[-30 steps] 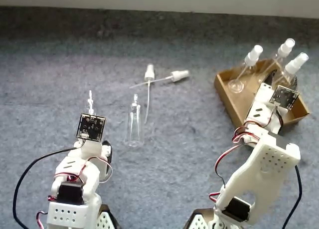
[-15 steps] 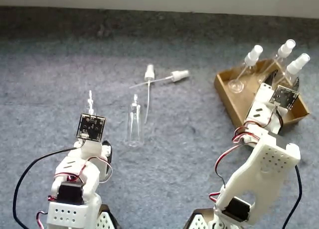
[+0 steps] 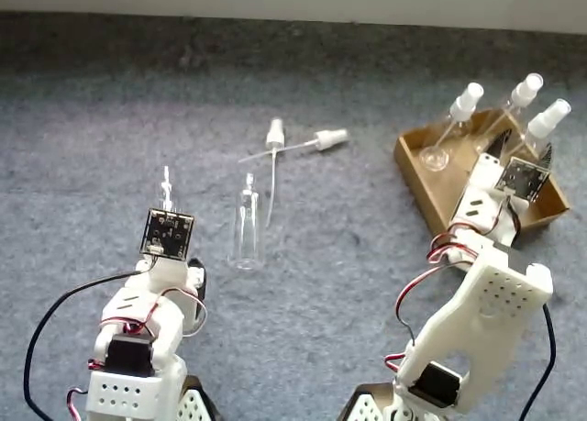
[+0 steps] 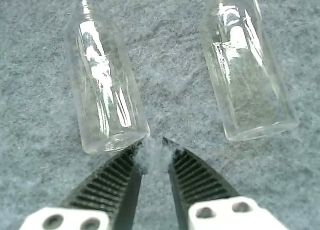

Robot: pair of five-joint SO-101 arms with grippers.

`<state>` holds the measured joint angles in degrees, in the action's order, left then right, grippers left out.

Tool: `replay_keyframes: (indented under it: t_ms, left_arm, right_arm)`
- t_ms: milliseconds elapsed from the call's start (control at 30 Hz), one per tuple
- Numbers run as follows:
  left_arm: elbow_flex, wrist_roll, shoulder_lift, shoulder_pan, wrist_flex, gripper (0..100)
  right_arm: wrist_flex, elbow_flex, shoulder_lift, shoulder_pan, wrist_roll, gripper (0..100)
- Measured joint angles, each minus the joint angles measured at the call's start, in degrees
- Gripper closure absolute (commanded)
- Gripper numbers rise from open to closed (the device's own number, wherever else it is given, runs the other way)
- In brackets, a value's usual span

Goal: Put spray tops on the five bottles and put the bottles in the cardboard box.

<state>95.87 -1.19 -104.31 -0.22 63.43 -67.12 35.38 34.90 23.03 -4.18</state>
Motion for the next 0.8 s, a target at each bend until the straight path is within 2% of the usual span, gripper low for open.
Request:
replay_keyframes:
  t_ms: [267,800]
  left_arm:
    - [0.0,0.0,0.0,0.0,0.0,100]
    - [0.0,0.0,0.0,0.0,0.0,100]
  right_arm:
    - [0.0,0.09,0.0,-0.7,0.0,75.2]
    - [0.0,2.11,0.0,-0.7,0.0,75.0]
